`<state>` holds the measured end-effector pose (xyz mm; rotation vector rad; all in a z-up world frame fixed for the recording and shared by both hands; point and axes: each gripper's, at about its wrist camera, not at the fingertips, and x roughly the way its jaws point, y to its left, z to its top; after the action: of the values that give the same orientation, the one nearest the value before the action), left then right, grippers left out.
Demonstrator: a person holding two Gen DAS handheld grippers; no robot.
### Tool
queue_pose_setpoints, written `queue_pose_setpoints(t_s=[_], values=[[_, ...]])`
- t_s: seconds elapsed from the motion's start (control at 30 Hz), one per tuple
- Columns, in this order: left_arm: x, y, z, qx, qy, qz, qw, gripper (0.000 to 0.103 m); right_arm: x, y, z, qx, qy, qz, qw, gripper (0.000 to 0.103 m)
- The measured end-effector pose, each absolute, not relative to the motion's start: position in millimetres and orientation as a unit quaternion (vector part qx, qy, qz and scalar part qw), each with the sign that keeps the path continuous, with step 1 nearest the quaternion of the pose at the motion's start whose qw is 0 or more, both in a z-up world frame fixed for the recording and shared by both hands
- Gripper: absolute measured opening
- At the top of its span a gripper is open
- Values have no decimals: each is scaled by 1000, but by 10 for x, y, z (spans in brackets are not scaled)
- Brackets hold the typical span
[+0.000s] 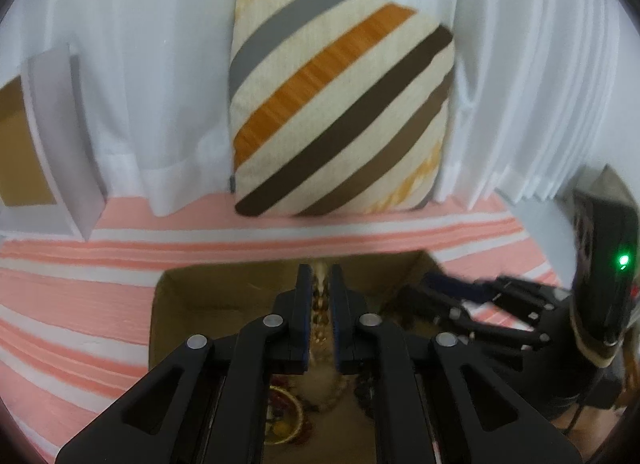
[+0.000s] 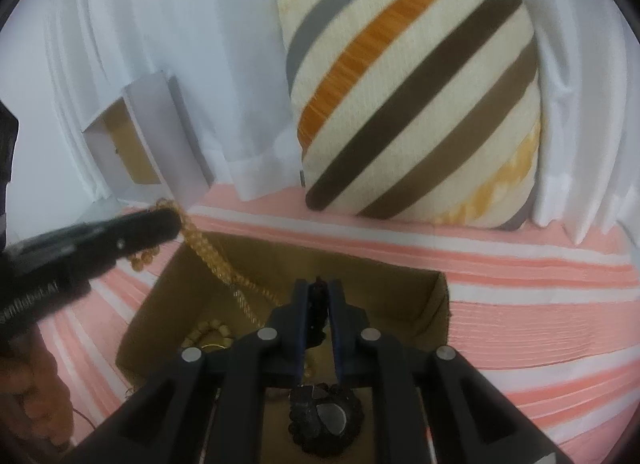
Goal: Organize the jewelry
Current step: 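Lift and carry the necklace and jade pendant over the box with both tools, then open both tools to drop the necklace and pendant into the box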
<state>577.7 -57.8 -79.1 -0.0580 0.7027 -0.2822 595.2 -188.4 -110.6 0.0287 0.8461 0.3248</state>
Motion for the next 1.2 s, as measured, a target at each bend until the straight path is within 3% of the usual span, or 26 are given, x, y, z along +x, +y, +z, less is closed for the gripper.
queue_pose_setpoints(t_s=[0.03,0.07,0.1,0.43,1.2], values=[[5789,-581,-844,-25,349,-130,928,57,5962,-1878,-1145,11,411,153,898,49],[5782,-571,-886,-24,349,-122,929,83,5949,-1880,-1176,9,408,151,900,73],[5746,-545,-912,-23,338,-111,934,87,5921,-1883,-1195,6,402,150,903,74],[5561,-361,-1041,-28,351,-91,932,87,5689,-1970,-1277,4,393,133,910,74],[4251,-197,-1022,-4,339,-75,938,88,4349,-1741,-1040,-32,351,129,927,74]])
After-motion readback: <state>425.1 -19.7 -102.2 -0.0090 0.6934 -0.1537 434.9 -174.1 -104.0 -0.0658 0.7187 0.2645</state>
